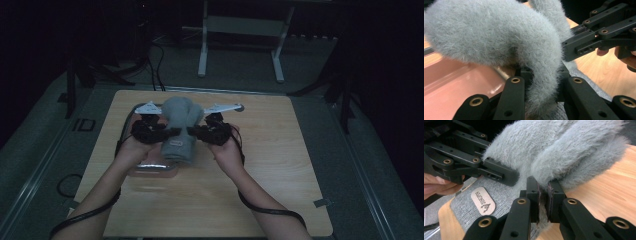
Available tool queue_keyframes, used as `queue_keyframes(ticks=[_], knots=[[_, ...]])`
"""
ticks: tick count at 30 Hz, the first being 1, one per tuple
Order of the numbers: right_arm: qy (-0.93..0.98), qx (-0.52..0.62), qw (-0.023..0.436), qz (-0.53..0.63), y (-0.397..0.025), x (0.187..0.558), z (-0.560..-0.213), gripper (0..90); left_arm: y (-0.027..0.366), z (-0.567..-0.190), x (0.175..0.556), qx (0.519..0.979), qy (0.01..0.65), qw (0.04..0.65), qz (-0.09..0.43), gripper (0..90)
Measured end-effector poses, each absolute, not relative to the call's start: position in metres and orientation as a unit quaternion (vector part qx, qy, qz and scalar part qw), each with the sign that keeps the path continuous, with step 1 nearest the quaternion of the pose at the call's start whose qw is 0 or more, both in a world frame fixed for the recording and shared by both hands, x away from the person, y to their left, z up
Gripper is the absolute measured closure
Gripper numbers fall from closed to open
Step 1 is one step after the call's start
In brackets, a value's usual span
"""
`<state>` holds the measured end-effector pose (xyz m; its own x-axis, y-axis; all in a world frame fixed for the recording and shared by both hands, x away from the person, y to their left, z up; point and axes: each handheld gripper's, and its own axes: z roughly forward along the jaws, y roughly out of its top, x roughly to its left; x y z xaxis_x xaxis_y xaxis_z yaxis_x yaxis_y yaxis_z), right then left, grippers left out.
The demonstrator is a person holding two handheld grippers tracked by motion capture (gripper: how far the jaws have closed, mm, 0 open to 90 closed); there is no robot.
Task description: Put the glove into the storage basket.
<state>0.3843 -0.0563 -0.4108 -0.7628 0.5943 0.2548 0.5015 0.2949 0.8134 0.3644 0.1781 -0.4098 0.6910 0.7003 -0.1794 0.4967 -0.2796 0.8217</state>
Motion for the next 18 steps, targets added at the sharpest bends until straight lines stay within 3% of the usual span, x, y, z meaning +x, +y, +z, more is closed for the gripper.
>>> queue_keyframes(ticks=[10, 18], knots=[[0.812, 0.333, 0.032, 0.478, 0.004, 0.405, -0.421, 82.4, 0.228, -0.420, 0.376, 0.787, 0.417, 0.441, 0.110, 76.8], [0.827, 0.353, 0.020, 0.437, 0.021, 0.419, -0.458, 82.2, 0.229, -0.457, 0.392, 0.796, 0.450, 0.395, 0.085, 76.7]])
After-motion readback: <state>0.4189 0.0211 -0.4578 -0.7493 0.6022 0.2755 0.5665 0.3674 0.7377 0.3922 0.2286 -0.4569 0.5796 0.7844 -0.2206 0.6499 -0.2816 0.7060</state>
